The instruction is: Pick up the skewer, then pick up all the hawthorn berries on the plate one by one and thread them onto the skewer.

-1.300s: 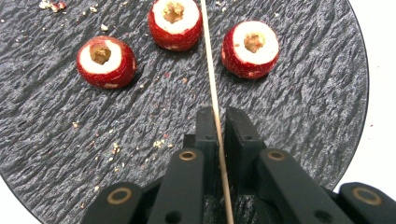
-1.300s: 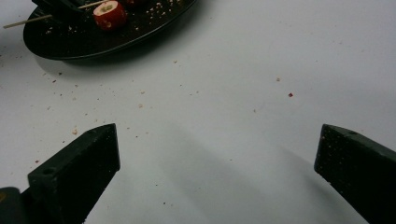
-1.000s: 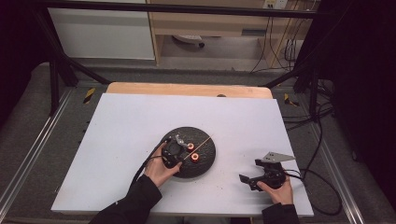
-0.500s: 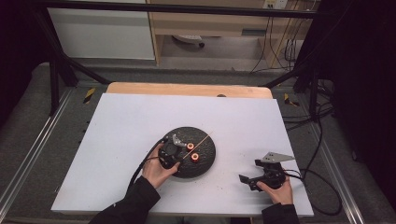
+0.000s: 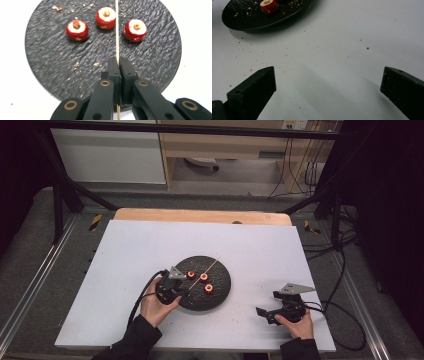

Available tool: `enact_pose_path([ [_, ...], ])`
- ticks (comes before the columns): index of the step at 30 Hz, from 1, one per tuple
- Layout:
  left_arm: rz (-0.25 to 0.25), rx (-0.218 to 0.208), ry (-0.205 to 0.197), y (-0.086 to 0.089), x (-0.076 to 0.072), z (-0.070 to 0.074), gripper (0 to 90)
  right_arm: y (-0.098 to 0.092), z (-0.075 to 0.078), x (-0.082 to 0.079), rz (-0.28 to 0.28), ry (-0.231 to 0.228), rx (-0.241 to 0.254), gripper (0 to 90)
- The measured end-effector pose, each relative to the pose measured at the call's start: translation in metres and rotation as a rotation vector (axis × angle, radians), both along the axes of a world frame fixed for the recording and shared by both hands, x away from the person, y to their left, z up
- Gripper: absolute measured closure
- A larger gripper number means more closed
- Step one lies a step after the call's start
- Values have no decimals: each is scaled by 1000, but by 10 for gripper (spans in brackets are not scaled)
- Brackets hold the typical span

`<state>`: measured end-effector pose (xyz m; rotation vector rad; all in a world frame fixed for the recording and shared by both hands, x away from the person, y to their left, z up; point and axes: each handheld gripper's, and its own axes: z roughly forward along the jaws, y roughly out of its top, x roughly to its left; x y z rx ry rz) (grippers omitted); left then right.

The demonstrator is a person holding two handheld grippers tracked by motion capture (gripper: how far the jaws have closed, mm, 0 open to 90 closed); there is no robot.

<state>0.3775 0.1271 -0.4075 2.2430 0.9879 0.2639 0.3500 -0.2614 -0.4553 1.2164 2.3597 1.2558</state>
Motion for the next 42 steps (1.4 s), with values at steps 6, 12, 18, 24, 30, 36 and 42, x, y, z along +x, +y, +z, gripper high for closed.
enact_pose_path([
  [6,19,-58,-35,19,-10,1,880,0,0,0,-6,-1,0,10],
  [12,40,-116,-70,37,-21,1,880,1,0,0,-13,7,7,10],
  [18,53,-178,-103,55,-34,-4,880,3,0,0,-21,10,15,11],
  [24,63,-207,-130,64,-42,-9,880,5,1,0,-22,7,23,7],
  [30,68,-214,-149,74,-49,-16,880,9,2,0,-18,7,25,7],
  [36,64,-217,-156,81,-52,-19,880,12,3,0,-22,5,30,6],
  [42,57,-219,-159,87,-55,-23,880,21,6,2,-11,-2,32,6],
])
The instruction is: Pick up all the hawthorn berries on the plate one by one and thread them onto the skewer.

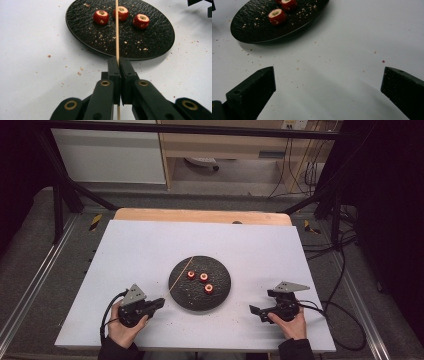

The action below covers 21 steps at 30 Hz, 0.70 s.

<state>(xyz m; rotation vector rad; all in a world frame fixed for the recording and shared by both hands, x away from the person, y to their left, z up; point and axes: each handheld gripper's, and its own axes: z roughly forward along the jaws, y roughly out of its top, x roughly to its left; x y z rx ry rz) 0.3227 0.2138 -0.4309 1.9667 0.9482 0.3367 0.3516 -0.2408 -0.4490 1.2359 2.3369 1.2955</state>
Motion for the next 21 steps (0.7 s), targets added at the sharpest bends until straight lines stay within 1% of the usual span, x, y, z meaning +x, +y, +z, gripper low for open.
enact_pose_path([
  [3,-1,0,-4,1,-1,-1,880,6,2,0,14,0,3,5],
  [5,-3,0,3,2,-1,-1,880,10,3,1,11,-4,-4,6],
  [7,-3,-9,1,3,-1,-2,880,14,5,1,21,-9,-6,5],
  [11,-12,-2,1,2,-2,-3,880,20,9,0,28,-14,-8,5],
  [15,-17,2,-4,2,-3,-2,880,36,16,2,37,-20,-41,6],
  [19,-21,4,-8,2,-4,-2,880,51,24,6,52,-20,-49,6],
  [21,-22,6,-9,2,-4,-2,880,59,28,10,54,-17,-67,8],
])
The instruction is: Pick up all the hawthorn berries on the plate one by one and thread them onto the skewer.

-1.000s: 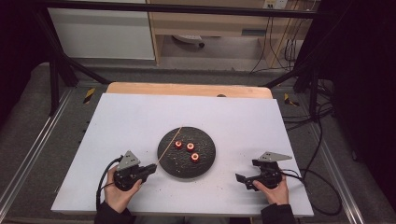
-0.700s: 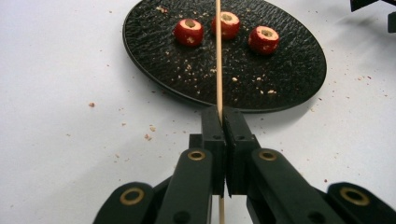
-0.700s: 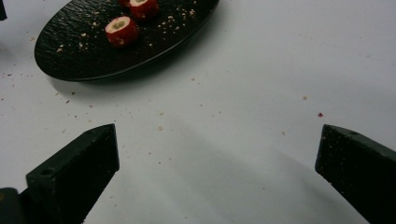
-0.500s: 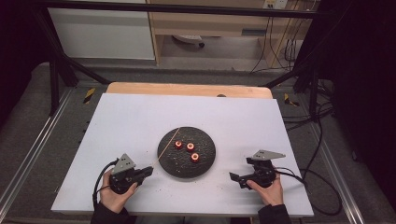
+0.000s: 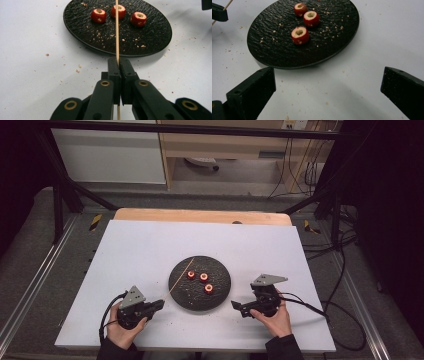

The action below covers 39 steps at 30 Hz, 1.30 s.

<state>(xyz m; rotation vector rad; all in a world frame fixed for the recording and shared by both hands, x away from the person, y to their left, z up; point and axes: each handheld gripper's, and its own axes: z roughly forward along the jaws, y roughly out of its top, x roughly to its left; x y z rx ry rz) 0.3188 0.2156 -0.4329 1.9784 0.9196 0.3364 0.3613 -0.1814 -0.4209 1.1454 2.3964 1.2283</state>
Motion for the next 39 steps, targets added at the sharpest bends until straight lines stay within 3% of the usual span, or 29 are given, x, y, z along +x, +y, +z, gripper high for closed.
enact_pose_path([
  [7,-5,5,-3,-1,0,-1,880,26,13,12,36,-5,-36,18],
  [13,-1,6,0,0,1,0,880,46,22,24,45,19,-65,47],
  [16,-2,9,3,0,1,-1,880,52,23,28,48,26,-67,60],
  [23,0,15,6,0,2,-1,880,75,23,41,55,62,-126,68],
  [27,-1,18,8,0,3,-2,880,88,20,50,64,86,-160,115],
  [34,-1,16,11,0,3,-2,880,99,16,58,68,139,-170,211],
  [39,-3,19,14,-1,4,-3,880,105,13,64,79,174,-167,331],
])
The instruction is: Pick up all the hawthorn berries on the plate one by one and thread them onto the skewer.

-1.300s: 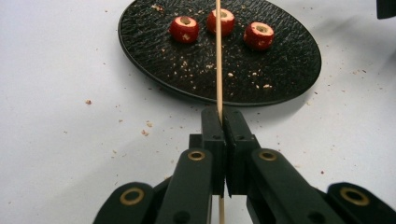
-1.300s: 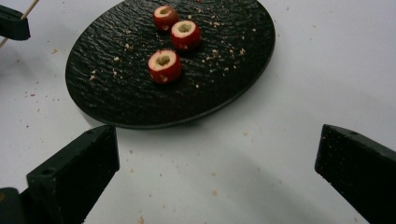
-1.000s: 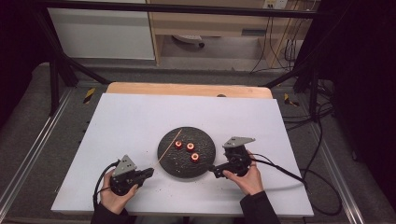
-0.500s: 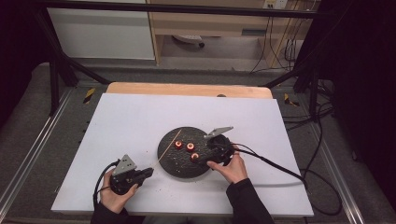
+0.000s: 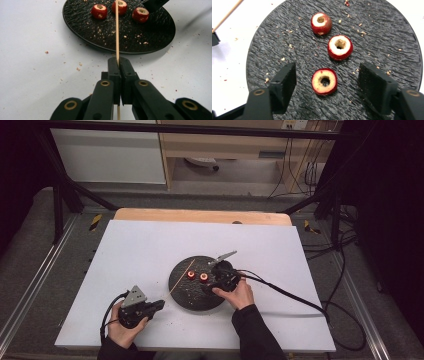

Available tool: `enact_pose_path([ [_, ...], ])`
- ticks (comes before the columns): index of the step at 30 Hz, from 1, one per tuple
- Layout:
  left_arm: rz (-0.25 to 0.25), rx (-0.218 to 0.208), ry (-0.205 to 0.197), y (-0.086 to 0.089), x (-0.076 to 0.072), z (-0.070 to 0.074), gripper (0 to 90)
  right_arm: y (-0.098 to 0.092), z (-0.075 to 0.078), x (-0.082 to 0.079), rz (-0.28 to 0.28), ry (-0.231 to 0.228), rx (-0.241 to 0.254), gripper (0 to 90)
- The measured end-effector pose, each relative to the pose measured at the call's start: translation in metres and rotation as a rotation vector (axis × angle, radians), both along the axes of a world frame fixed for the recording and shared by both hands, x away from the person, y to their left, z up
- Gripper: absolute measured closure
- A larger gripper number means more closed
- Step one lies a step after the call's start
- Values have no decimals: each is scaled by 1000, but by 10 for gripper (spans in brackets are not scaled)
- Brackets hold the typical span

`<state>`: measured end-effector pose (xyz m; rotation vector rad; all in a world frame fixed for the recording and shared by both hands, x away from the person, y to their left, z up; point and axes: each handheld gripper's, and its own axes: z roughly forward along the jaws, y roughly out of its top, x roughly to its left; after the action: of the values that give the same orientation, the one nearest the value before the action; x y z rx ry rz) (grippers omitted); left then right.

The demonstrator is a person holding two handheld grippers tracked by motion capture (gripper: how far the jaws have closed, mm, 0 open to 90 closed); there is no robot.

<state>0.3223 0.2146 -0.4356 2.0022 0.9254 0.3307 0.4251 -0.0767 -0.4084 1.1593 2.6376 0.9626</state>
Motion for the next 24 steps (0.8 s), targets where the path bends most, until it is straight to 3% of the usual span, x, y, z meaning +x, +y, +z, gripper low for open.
enact_pose_path([
  [13,-7,6,2,-1,0,-1,880,3,-9,6,29,49,-44,532],
  [24,-11,11,5,-2,0,-2,880,4,-12,9,50,81,-48,590],
])
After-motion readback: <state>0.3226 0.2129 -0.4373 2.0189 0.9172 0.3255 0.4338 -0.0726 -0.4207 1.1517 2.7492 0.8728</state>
